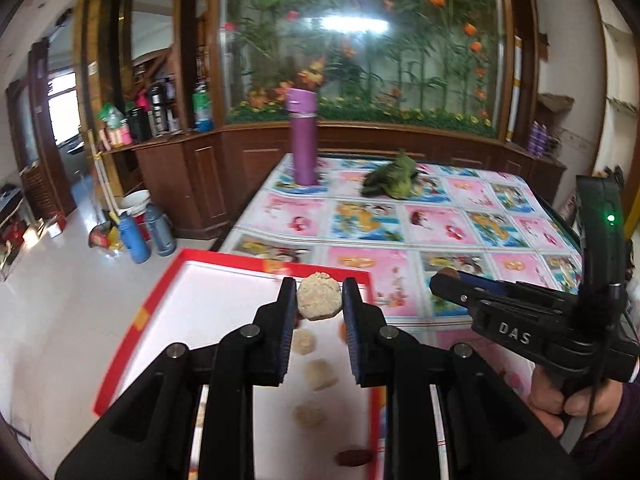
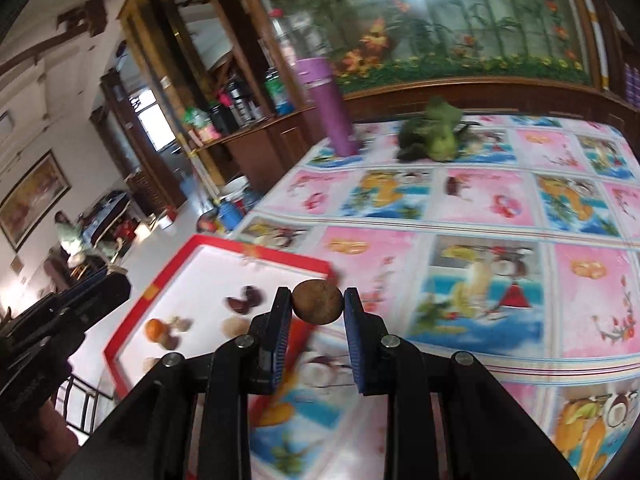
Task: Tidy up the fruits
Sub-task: 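Carry the brown ball and beige lump over the white tray and open both grippers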
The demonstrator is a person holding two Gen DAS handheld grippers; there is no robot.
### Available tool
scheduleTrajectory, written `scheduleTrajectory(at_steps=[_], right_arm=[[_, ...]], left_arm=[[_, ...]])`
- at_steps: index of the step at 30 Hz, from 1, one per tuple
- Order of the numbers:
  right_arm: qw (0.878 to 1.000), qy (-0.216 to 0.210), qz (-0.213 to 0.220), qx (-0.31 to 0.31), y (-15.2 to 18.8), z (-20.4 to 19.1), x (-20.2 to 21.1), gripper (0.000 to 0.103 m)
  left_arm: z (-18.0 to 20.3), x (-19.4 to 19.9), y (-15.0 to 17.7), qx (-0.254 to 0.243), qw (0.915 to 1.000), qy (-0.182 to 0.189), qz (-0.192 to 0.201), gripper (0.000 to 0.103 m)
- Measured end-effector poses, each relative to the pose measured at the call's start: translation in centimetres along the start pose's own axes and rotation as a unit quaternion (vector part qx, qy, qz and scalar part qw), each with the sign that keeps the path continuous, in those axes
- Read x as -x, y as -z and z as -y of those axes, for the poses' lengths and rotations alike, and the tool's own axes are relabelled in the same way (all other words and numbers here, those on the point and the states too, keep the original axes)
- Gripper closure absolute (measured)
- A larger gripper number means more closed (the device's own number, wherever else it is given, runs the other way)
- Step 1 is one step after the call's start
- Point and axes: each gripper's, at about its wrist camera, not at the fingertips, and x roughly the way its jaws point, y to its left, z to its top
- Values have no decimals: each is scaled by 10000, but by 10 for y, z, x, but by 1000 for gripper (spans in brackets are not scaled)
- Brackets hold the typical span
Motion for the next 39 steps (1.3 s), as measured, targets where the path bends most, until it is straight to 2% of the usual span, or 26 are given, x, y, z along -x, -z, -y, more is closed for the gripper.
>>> scheduleTrajectory(at_steps=[9, 16, 24, 31, 35, 39], right_arm=[[9980, -408, 68, 483, -3, -74, -4, 78], [9965, -518, -114, 652, -2, -99, -20, 78], [9943, -504, -587, 733, 17, -114, -51, 78], [9931, -183, -960, 646, 37, -110, -75, 78], [9911, -153, -1140, 672, 44, -112, -82, 78], [9892, -220, -1232, 764, 55, -120, -85, 78]], left_arm=[[-60, 27, 6, 440, 9975, -481, 279, 78], [-87, 30, 10, 606, 9950, -711, 361, 78], [-113, 4, 35, 794, 9926, -914, -100, 78], [-128, -17, 60, 889, 9893, -1031, -516, 78], [-133, -22, 67, 903, 9886, -1009, -658, 78], [-121, -23, 75, 854, 9909, -666, -799, 78]])
